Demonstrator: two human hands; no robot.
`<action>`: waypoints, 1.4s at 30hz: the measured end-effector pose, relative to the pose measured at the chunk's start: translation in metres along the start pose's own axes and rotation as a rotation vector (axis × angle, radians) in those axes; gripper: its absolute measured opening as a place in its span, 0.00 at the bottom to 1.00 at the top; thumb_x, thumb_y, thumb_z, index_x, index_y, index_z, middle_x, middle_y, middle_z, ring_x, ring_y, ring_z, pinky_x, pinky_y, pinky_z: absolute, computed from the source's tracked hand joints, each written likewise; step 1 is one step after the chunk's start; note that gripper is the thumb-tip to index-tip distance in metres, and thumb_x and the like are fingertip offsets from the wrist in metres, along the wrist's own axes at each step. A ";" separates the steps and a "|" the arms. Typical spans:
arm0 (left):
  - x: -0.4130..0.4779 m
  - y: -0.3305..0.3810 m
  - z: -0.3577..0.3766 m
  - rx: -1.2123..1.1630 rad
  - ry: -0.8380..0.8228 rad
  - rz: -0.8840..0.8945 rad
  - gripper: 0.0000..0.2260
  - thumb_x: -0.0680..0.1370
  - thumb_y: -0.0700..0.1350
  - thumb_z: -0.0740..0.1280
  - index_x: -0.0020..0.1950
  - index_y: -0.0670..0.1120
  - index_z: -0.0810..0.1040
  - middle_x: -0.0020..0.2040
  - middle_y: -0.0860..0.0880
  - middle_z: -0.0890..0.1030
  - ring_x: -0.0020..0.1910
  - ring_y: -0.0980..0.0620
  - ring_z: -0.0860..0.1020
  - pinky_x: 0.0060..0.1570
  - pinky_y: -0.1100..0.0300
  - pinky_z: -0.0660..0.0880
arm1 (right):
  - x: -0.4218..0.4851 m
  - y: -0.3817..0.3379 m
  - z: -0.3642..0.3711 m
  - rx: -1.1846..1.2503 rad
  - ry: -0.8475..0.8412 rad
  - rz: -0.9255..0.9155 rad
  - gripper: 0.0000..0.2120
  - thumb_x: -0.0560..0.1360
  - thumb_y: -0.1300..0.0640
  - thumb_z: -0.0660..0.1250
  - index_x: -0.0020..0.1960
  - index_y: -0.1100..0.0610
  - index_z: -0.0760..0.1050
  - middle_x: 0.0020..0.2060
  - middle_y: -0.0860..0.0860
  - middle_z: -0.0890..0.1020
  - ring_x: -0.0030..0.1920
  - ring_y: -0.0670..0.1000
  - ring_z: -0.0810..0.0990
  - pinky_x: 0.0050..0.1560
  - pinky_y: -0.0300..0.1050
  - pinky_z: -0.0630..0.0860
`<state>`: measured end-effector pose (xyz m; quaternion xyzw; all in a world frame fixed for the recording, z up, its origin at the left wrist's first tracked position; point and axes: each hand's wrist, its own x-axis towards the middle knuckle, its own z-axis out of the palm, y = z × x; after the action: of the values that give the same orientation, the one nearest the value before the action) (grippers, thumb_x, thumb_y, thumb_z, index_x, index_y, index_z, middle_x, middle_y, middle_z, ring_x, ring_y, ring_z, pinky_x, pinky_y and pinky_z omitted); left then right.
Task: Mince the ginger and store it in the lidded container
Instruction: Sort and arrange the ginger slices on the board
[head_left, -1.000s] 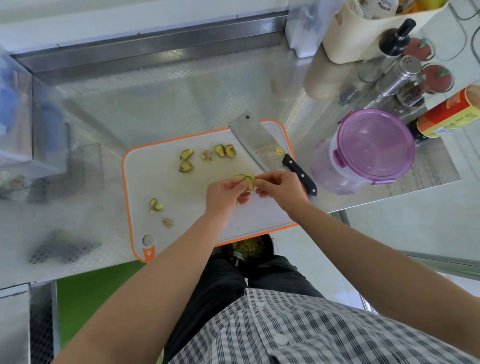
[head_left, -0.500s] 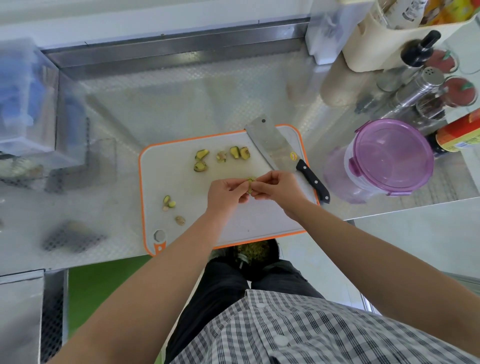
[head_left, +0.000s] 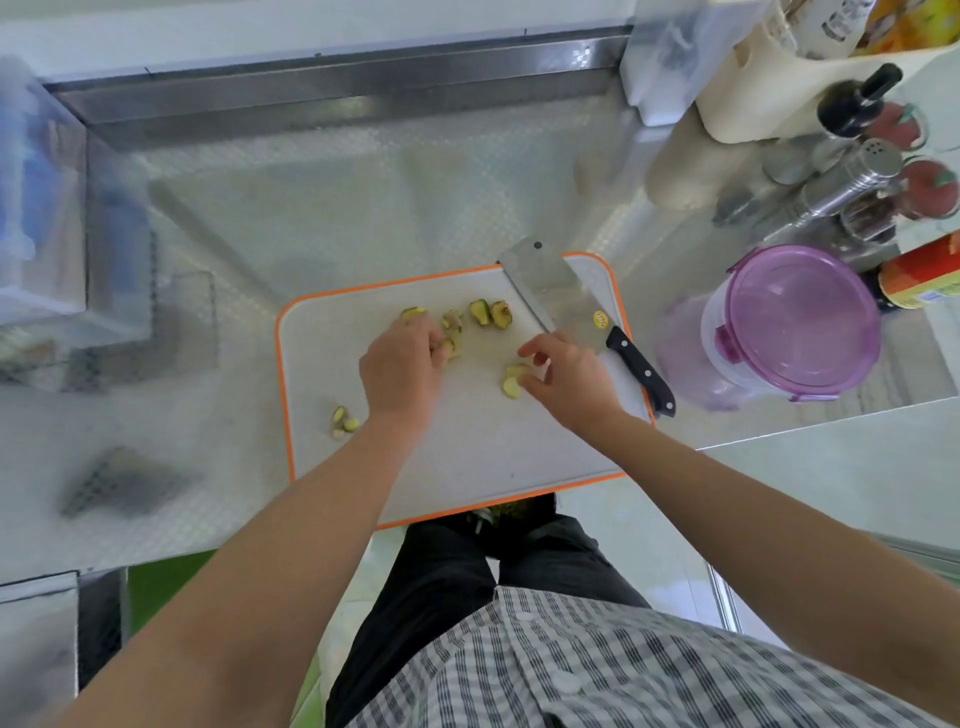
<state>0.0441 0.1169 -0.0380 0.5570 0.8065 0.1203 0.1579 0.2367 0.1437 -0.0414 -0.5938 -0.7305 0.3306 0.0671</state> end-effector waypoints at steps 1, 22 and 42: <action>-0.002 0.001 0.000 0.003 0.020 0.024 0.05 0.76 0.47 0.67 0.50 0.48 0.78 0.50 0.47 0.79 0.48 0.44 0.78 0.38 0.56 0.65 | -0.001 0.001 0.002 -0.018 -0.013 -0.025 0.12 0.71 0.56 0.72 0.54 0.55 0.77 0.49 0.51 0.75 0.37 0.50 0.73 0.41 0.47 0.74; -0.037 0.033 0.033 -0.208 -0.204 0.154 0.02 0.73 0.44 0.71 0.44 0.49 0.81 0.43 0.51 0.78 0.41 0.52 0.76 0.41 0.60 0.70 | -0.002 0.005 0.000 0.295 -0.088 0.231 0.08 0.68 0.63 0.72 0.38 0.53 0.76 0.34 0.52 0.82 0.33 0.48 0.81 0.34 0.38 0.75; -0.025 0.042 0.022 -0.732 -0.402 -0.417 0.02 0.73 0.43 0.70 0.40 0.46 0.80 0.36 0.48 0.84 0.30 0.52 0.82 0.26 0.63 0.69 | -0.007 0.003 -0.008 0.820 -0.196 0.364 0.06 0.72 0.67 0.70 0.49 0.64 0.79 0.37 0.59 0.83 0.36 0.51 0.82 0.41 0.40 0.79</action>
<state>0.0971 0.1086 -0.0394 0.3031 0.7591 0.2523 0.5179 0.2450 0.1406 -0.0342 -0.6029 -0.4258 0.6535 0.1679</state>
